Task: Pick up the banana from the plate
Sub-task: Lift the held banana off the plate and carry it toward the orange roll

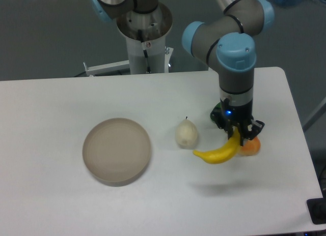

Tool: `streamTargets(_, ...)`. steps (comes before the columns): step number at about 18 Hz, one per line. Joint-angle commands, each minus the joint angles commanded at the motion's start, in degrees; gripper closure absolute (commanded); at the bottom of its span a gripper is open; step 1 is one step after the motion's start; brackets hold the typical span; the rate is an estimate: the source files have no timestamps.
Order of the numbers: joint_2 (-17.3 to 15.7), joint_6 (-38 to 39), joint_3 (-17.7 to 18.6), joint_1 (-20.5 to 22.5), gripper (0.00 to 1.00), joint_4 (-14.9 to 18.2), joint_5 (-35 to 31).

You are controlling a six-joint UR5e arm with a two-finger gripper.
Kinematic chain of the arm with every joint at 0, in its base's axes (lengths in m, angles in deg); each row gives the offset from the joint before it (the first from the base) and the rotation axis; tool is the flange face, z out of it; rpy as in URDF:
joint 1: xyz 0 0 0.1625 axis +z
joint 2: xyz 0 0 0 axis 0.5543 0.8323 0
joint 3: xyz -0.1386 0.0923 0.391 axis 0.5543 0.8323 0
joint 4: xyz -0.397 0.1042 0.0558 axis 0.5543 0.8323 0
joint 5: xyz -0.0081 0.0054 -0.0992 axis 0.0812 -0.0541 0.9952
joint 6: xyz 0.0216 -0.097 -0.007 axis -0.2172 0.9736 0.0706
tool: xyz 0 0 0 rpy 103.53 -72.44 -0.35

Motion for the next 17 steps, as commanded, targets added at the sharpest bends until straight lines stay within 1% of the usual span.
streamTargets(17,0.9,0.0,-2.0,0.2,0.67,-0.3,0.0)
